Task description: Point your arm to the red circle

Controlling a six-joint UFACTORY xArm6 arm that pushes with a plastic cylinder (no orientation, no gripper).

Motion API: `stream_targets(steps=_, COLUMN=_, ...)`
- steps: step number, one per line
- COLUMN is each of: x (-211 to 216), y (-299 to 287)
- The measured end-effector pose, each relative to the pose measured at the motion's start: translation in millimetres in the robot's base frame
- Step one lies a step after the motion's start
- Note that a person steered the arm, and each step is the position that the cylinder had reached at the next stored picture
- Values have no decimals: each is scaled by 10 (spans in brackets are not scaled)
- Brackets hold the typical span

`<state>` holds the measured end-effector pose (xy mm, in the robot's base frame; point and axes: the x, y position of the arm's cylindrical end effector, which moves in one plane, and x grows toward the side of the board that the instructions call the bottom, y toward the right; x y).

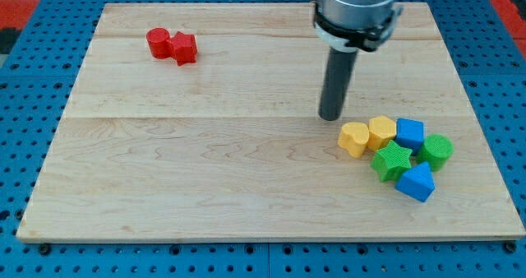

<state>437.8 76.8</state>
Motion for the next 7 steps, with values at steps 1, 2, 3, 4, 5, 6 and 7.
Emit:
stream_targets(steps=1, x=-28, y=-594)
stream_targets(steps=2, x=-164, y=-1389)
stream_targets(steps=3, x=-373, y=-2191)
stream_targets(steps=4, x=-533, y=-2853)
stream_targets(steps=5, x=-846, y=-3329)
stream_targets(steps=6, x=-1213, y=-3416)
stream_targets(steps=7, x=-1367, y=-3399)
